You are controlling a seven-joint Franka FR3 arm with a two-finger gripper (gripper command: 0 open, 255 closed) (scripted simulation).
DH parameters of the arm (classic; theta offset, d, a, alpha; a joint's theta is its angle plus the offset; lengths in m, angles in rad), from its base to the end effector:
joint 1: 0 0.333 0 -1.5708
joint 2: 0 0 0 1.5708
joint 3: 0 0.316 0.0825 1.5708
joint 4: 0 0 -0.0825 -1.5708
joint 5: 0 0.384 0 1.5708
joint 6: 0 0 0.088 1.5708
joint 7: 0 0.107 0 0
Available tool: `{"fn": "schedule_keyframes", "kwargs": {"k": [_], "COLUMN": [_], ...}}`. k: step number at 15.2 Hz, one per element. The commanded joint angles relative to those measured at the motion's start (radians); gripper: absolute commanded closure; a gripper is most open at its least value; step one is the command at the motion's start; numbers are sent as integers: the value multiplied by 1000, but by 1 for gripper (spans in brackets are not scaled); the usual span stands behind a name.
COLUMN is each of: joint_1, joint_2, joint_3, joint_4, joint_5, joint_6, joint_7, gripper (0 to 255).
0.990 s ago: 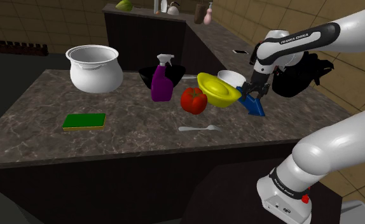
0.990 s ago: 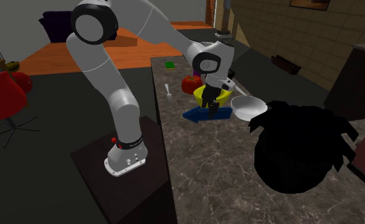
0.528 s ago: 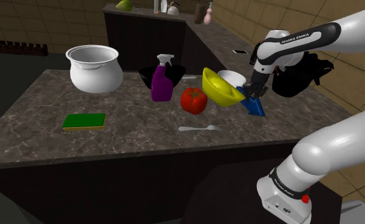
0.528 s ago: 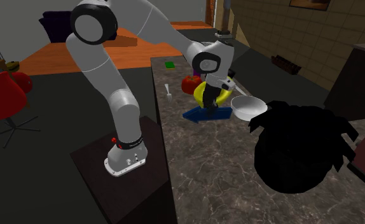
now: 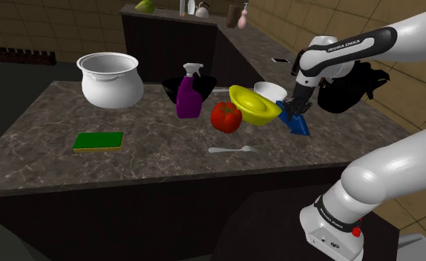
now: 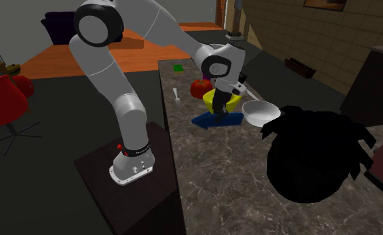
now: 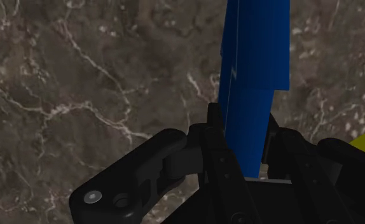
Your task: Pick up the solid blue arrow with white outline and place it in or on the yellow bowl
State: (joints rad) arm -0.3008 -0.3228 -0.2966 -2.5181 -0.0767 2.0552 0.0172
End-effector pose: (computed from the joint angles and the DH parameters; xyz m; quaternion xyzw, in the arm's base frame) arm 0.3383 -0.2329 0.3772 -0.9593 0.2718 0.0686 0.0343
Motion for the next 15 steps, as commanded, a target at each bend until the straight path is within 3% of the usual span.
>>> {"fn": "schedule_keyframes", "kwargs": {"k": [1, 15], "joint_1": [2, 1], "joint_2": [-3, -80], "joint_3": [3, 23], "joint_4": [10, 139], "joint_5": [1, -2], "joint_6": [-18, -223], "joint_7": [2, 17], "gripper": [255, 255]}}
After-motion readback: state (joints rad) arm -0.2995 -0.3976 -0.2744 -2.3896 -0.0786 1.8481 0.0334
